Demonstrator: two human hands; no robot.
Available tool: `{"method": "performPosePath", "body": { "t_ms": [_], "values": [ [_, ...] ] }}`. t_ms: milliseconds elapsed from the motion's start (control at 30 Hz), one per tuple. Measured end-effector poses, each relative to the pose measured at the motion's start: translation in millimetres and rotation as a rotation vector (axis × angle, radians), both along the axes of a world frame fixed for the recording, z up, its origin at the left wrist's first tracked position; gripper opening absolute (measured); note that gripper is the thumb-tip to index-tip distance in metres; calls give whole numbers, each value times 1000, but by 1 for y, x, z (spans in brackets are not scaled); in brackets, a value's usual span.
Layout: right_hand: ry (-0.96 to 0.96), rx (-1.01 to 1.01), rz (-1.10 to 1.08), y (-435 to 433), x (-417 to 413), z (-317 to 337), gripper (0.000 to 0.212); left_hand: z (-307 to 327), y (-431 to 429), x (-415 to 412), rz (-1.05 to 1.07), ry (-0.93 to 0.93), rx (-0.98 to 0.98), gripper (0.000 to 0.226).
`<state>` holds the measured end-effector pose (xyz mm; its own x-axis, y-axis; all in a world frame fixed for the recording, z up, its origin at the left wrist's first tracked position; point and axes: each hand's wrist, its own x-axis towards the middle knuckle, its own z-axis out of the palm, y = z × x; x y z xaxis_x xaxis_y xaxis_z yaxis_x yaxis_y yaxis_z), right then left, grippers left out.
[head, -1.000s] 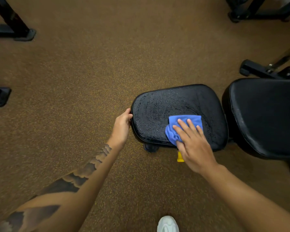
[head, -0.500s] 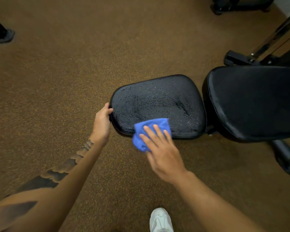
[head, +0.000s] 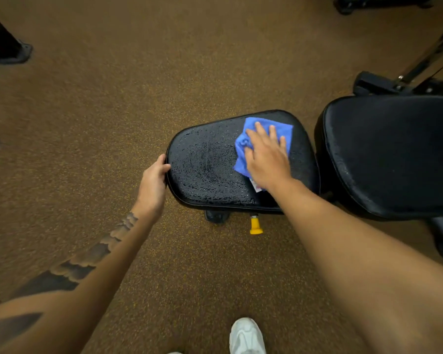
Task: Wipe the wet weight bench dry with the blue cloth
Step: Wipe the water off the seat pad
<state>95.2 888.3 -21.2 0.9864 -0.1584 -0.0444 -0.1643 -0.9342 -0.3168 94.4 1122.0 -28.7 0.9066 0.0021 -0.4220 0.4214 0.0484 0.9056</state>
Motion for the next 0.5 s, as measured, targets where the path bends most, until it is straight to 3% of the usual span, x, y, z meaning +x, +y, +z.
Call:
{"method": "performPosePath", "body": {
  "t_ms": [100, 233, 333, 500],
  "values": [
    [-7, 68, 236, 26, -23, 1, 45, 3, -6, -1, 24, 3, -19, 38],
    [13, 110, 456, -5, -76, 3, 46, 4, -3, 0, 39, 7, -17, 45],
    [44, 92, 405, -47, -88, 7, 51, 7, -4, 1, 34, 11, -26, 47],
    [11, 69, 125, -77, -38, 3, 52, 2, -1, 2, 29, 3, 12, 49]
  ]
}}
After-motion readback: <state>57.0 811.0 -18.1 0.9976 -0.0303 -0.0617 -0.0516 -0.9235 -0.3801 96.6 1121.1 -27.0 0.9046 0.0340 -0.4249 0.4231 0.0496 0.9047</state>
